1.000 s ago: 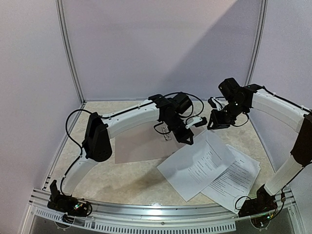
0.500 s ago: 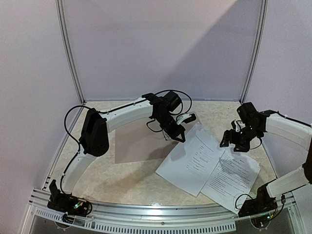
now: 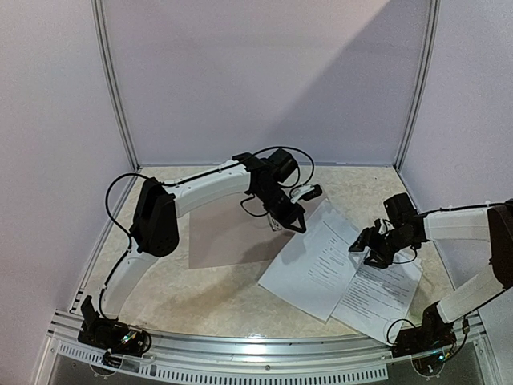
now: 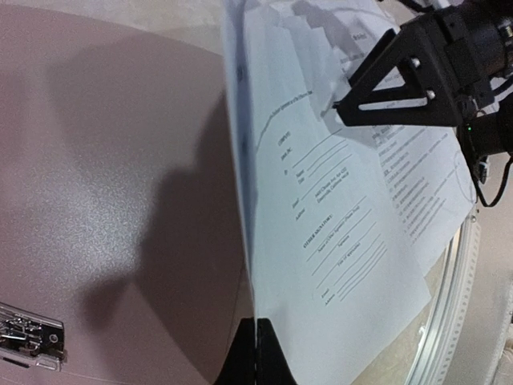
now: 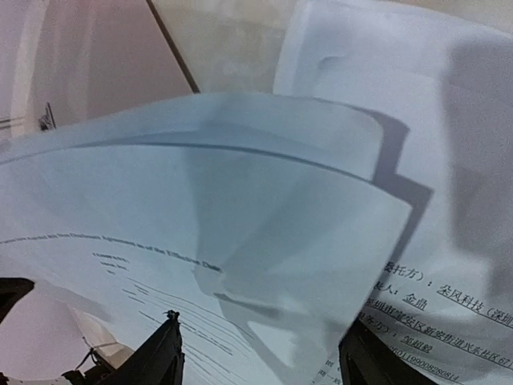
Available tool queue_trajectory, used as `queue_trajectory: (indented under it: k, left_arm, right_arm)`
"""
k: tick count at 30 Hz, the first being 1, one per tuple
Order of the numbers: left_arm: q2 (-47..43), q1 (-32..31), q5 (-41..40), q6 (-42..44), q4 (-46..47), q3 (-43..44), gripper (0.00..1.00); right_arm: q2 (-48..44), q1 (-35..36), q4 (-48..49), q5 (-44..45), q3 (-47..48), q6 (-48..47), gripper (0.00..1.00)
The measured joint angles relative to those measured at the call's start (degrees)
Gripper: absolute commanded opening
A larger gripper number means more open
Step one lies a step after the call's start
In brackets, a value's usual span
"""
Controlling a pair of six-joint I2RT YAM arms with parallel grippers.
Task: Put the files into the folder
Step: Pass from the left arm to the right
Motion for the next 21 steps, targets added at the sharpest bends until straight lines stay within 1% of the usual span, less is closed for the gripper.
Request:
queue_trajectory:
  k: [3,6,10,17,21]
  left_arm:
    - [0.0,0.1,0.3,0.0,0.0,0.0,0.00]
    - [0.1,0.1,0.3,-0.1,0.0,0.2,0.00]
    - [0.2,0.1,0.3,-0.6,0.0,0.4,0.00]
    - [0.2,0.2,0.0,-0.9,0.0,0.5,0.00]
    - [0.2,0.2,0.0,-0.9,0.0,0.5,0.00]
  right_arm:
    - [0.7,0.0,6.1,-2.1,-1.7,2.4,0.58]
    - [1.2,0.0,7.9,-3.2,-2.1,3.5,0.54]
    - [-0.2,0.0,6.4,-2.9,-2.1,3.7,0.51]
    - [-10.2,0.0,1.3,-0.9,-1.9,3.6,0.50]
    - [-10.9,0.0,1.9,-2.2,-1.7,3.3,0.50]
